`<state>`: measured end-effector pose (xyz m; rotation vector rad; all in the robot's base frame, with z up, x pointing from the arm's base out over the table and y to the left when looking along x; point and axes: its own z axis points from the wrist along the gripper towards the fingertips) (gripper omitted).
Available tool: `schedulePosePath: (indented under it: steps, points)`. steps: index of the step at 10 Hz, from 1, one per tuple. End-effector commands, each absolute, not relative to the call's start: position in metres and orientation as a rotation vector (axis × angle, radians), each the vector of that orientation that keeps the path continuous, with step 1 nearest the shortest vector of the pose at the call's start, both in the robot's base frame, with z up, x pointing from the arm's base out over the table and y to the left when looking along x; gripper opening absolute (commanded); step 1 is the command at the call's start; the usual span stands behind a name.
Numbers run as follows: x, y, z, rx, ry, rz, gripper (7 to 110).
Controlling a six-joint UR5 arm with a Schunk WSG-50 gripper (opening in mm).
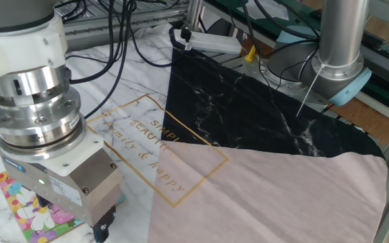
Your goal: Assemble one piece of a puzzle
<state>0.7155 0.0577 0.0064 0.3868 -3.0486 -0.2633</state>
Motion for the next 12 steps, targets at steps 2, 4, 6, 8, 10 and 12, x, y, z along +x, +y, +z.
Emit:
schedulePosePath:
  steps: [2, 4, 6, 8, 10, 12]
  points:
    - [0.7201, 0.0619, 0.0061, 0.378, -3.062, -0.296, 88]
    - [0.7196, 0.0625, 0.0072, 0.376, -3.062, -0.300, 88]
    - [0.7199, 0.0637, 0.0068, 0.376, -3.062, -0.308, 88]
    - [0.7205, 0.0639, 0.0047, 0.369, -3.060, -0.307, 88]
    - [0.7205, 0.0644, 0.0036, 0.367, -3.059, -0.312, 88]
    - [0.7195, 0.0624, 0.0013, 0.367, -3.057, -0.310, 88]
